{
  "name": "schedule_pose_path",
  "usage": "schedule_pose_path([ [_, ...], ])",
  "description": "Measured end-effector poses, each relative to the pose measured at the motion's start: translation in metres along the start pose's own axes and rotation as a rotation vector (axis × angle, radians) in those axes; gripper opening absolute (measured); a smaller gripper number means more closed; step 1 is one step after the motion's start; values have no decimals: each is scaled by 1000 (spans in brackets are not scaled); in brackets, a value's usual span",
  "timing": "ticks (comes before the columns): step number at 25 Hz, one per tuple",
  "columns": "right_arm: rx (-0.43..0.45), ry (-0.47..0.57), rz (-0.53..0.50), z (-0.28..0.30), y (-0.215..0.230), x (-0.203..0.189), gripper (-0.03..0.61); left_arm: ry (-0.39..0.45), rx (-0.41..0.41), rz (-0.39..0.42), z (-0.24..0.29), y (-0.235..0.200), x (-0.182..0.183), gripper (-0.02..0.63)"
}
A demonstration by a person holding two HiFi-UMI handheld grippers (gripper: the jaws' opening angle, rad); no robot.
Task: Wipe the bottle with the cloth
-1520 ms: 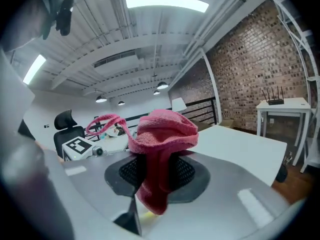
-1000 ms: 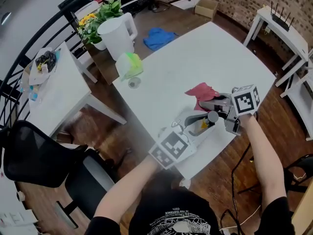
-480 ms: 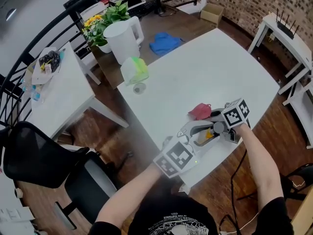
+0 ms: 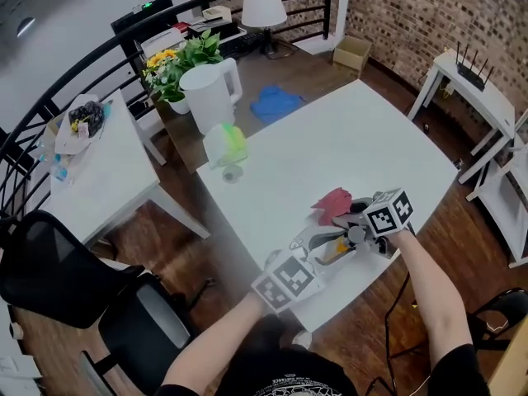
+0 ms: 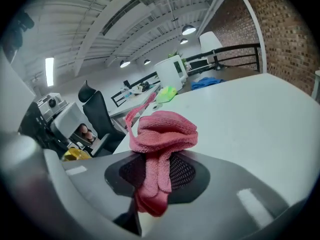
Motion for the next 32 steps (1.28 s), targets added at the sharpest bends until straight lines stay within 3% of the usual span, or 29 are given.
schedule_pose_path([
  [4, -11, 38, -79, -22, -13, 33, 95, 28, 24, -5, -17, -7, 5, 143],
  [8, 42, 31, -198, -38, -45, 72, 95, 44, 106, -46, -31, -23, 3, 143],
  [12, 128, -52, -313, -36, -82, 104, 95, 2, 212, -65, -35, -44, -5, 141],
  [15, 209, -171, -354, -26, -99, 105, 95, -22, 260, -94, -36, -49, -14, 140],
  [21, 351, -459, -338, -8, -110, 78, 95, -37, 259, -138, -43, -48, -31, 140],
  [32, 494, -726, -247, 40, -101, 50, 95, -85, 253, -159, -49, -52, -57, 140],
])
Point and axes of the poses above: the fingertips, and each gripper's own axes: z forward along the fingers, y to its right, x out of its top, the point moved 4 cm from there along -z, backward along the fingers, and after that the axes turned 4 degrees about x, right-handed, at the moved point
